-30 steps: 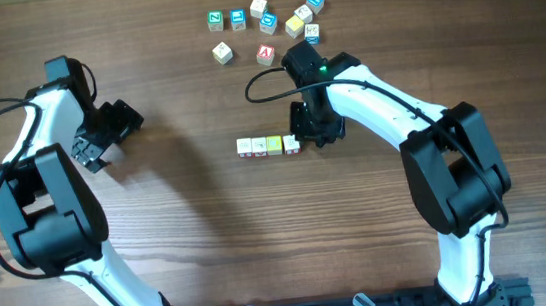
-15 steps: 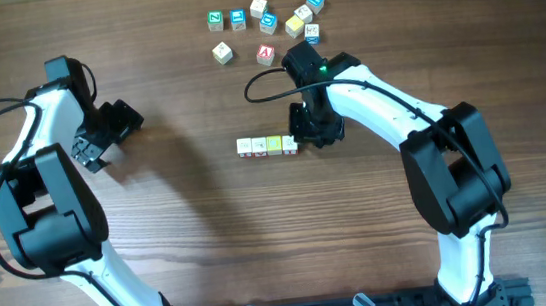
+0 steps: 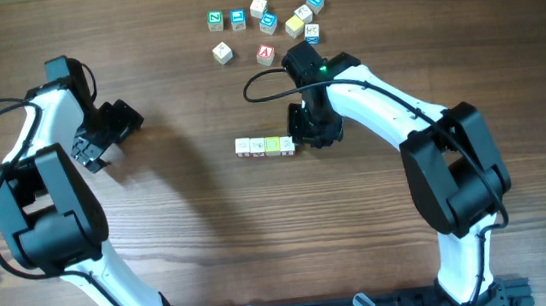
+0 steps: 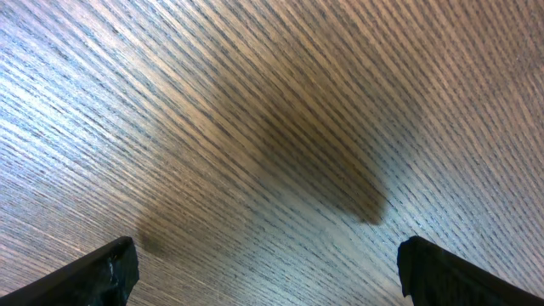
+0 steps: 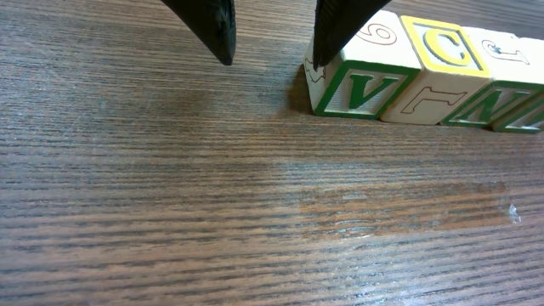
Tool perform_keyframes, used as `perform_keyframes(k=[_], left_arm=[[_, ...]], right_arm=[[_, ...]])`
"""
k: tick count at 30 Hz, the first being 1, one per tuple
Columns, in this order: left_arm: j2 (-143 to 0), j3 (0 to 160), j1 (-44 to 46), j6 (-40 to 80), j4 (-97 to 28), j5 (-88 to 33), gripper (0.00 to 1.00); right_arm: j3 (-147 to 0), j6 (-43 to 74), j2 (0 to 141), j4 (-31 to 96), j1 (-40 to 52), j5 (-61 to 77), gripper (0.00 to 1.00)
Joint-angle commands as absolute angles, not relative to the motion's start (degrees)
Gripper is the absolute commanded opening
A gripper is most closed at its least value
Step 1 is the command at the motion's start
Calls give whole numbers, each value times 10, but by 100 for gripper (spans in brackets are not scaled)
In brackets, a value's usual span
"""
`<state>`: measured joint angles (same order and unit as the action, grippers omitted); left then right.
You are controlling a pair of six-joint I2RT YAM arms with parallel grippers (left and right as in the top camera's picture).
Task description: Form a horizontal line
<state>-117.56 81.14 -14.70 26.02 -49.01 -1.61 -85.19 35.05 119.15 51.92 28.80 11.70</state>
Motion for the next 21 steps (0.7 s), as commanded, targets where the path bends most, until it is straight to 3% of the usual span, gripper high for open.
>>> perform_keyframes(k=[1,9,13,21], left_arm=[[-1182,810,-149,258,-490,-21,100],[-1182,810,-149,258,-490,-21,100],[-1182,810,-149,258,-490,-21,100],[-1182,810,-149,258,-490,-21,100]], right_arm=[[-847,345,1187,521,291,130,31],[-847,345,1187,553,291,84,31],[-847,316,1187,607,294,119,24],[-847,317,1187,629,346,121,23]])
